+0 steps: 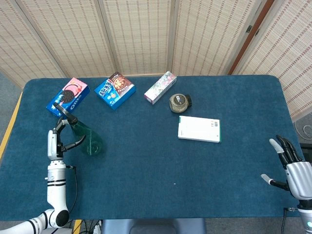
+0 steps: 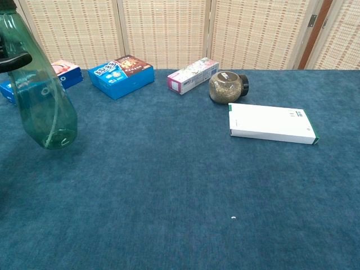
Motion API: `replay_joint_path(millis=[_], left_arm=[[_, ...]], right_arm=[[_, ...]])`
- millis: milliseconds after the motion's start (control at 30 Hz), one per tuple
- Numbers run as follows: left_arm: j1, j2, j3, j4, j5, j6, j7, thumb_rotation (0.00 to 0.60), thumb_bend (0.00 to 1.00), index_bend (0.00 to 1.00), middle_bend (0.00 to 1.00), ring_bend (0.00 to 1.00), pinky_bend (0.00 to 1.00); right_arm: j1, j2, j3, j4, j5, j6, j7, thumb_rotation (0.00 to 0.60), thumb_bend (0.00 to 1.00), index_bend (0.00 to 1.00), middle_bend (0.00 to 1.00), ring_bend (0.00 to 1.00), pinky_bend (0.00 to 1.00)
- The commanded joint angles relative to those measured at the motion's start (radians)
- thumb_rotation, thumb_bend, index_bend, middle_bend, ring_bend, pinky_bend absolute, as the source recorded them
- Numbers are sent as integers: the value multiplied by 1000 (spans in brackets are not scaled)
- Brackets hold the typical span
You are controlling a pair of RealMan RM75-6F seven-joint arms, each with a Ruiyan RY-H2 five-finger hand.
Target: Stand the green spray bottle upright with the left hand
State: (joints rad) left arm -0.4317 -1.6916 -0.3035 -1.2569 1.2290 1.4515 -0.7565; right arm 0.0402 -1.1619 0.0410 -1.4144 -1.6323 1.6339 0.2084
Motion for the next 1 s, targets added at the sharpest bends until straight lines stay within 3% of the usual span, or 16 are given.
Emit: replay_joint_path(millis=[33, 267, 500, 1000], left_arm=[[10, -70, 12, 121, 71, 68, -21, 600, 13, 737, 708, 321, 72], [14, -149, 24, 272, 136, 131, -66, 600, 14, 729, 708, 321, 71], [13, -191, 29, 359, 143, 107, -95, 600, 14, 727, 708, 324, 71], [17, -204, 32, 402, 144, 54, -100, 600, 13, 690, 698, 324, 72]], right_arm=[[0, -1, 0, 0, 0, -2, 0, 600, 0, 0, 0, 0, 422], [2, -4, -2, 3, -2, -3, -2, 600, 0, 0, 0, 0, 422], [1, -6, -3, 9, 0, -4, 3, 600, 0, 0, 0, 0, 422], [1, -9, -4, 15, 1, -7, 7, 600, 0, 0, 0, 0, 422]])
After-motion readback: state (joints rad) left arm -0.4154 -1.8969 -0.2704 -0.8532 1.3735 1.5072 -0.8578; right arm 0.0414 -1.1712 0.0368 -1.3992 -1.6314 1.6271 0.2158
